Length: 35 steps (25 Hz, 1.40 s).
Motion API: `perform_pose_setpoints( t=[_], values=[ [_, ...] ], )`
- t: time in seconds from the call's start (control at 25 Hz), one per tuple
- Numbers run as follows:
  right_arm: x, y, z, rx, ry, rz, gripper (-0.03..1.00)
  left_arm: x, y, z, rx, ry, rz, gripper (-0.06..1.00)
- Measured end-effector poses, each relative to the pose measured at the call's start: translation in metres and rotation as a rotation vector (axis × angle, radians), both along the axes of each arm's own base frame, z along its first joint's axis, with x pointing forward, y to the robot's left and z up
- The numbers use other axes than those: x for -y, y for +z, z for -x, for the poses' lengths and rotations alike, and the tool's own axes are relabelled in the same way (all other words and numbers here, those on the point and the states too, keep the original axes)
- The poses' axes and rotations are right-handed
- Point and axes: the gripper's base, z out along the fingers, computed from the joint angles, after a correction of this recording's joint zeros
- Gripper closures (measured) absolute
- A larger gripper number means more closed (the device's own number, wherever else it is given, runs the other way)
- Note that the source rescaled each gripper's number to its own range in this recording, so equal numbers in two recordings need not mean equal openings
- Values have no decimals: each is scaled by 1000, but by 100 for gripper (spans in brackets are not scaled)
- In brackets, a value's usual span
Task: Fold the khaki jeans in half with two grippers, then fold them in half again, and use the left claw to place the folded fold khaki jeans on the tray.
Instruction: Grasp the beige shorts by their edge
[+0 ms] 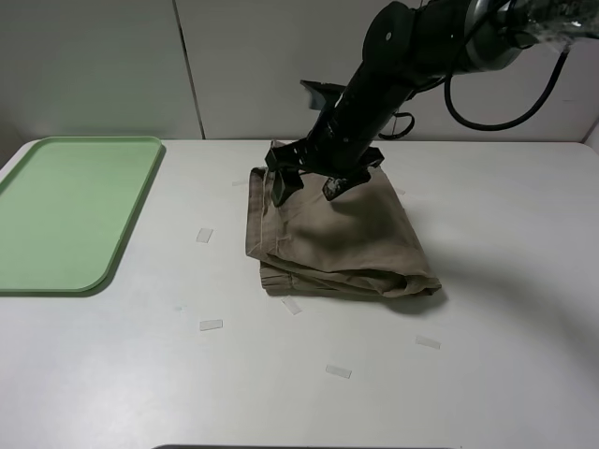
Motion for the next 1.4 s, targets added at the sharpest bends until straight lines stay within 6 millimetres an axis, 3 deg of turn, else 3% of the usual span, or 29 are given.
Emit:
perform_pose_setpoints(
  t=[0.2,0.44,0.64,1.04,1.4],
  values=[
    [21,-2,-10,75,56,142,10,0,0,0,0,0,0,14],
    [72,13,-29,150,44,291,9,0,0,0,0,0,0,14],
    [107,27,-30,174,-10,330,5,0,0,0,0,0,0,14],
    [187,46,24,264,-143,321,4,0,0,0,0,0,0,14],
    [250,70,99,349,-315,349,4,0,0,0,0,0,0,14]
  ],
)
